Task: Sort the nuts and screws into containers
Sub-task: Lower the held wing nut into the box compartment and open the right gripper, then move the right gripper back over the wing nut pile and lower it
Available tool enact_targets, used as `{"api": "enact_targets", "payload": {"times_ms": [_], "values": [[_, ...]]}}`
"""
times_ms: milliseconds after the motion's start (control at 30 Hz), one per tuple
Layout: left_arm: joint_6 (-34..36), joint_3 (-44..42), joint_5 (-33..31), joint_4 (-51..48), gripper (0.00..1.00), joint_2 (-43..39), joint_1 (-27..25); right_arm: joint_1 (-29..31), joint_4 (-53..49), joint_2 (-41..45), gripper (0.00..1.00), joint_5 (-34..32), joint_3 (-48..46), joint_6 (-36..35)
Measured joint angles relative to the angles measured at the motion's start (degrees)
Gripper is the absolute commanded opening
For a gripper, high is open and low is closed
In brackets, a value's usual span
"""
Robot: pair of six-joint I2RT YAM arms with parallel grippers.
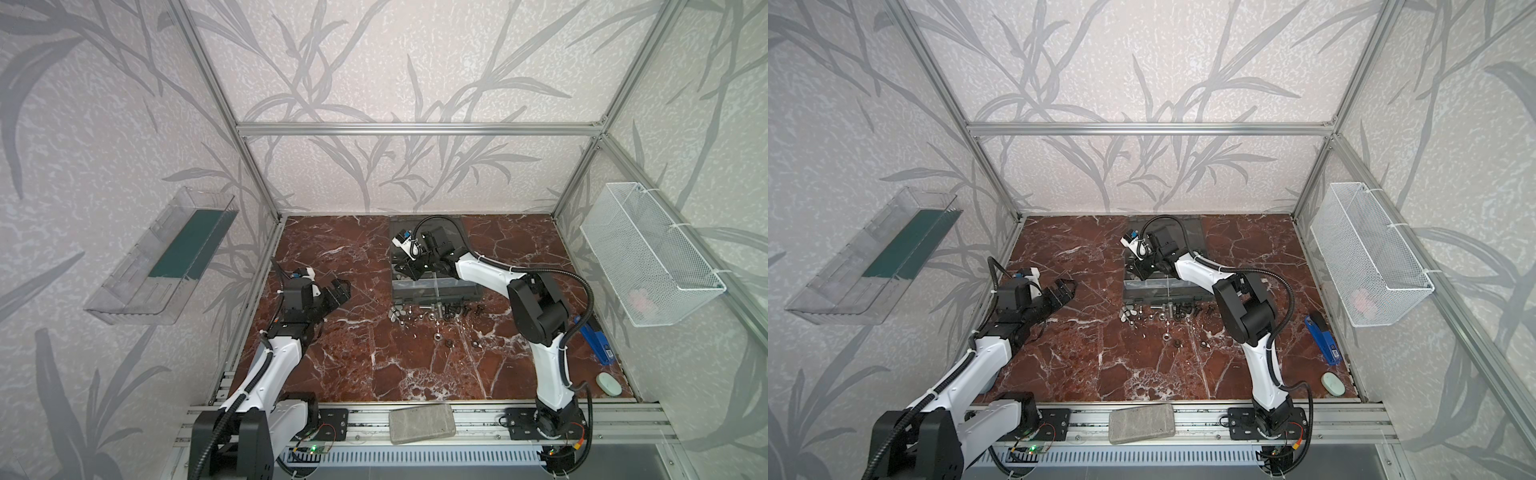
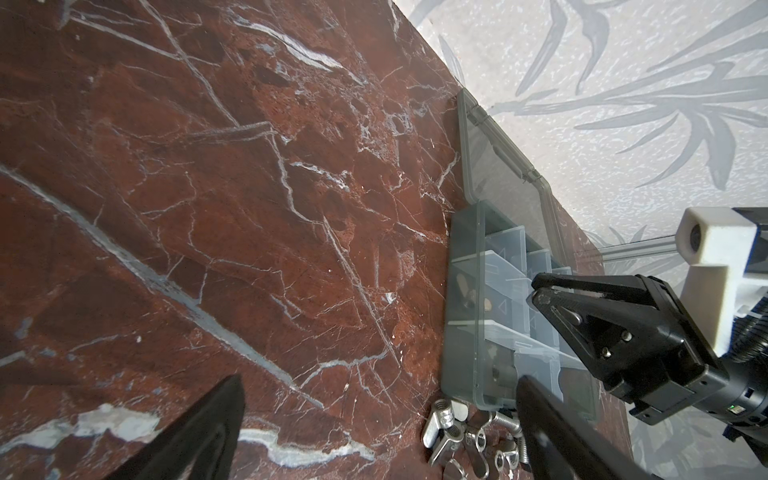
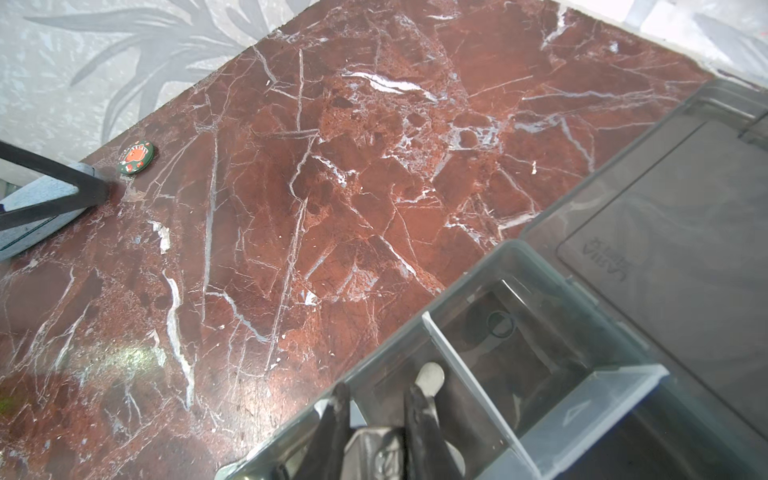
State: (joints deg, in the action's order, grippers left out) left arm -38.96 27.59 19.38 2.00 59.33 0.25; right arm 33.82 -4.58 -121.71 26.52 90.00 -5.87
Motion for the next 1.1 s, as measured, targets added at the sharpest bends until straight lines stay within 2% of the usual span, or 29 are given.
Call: {"api": "enact_targets", "payload": {"times_ms": [67, 200, 433, 733, 900, 1100], "values": [[-0.02, 0.00, 0.00, -0.02, 0.99, 0.00, 0.02, -0.04, -0.04, -0.02, 0.12, -0.09, 0.00, 0.11], [0.00, 0.00, 0.00, -0.02, 1.00, 0.00, 0.00, -0.20, -0.13, -0.22, 0.32, -0.44, 0.00, 0.39], [-0.02, 0.00, 0.02, -0.02, 1.00, 0.00, 0.00, -0.48, 0.13, -0.22, 0.47, -0.70, 0.00, 0.72], [-0.11, 0.00, 0.04, -0.04, 0.99, -0.04, 0.00, -0.68, 0.15, 1.70, 0.49, -0.24, -2.49, 1.77], [-0.31, 0.00, 0.07, -0.04, 0.99, -0.11, 0.00, -0.52, -2.16, 9.14, 0.50, -0.24, -8.28, 3.32], [-0.68, 0.00, 0.44, 0.20, 1.00, 0.00, 0.02, 0.48, -6.97, 20.00, 0.52, -0.35, -15.98, 1.57]]}}
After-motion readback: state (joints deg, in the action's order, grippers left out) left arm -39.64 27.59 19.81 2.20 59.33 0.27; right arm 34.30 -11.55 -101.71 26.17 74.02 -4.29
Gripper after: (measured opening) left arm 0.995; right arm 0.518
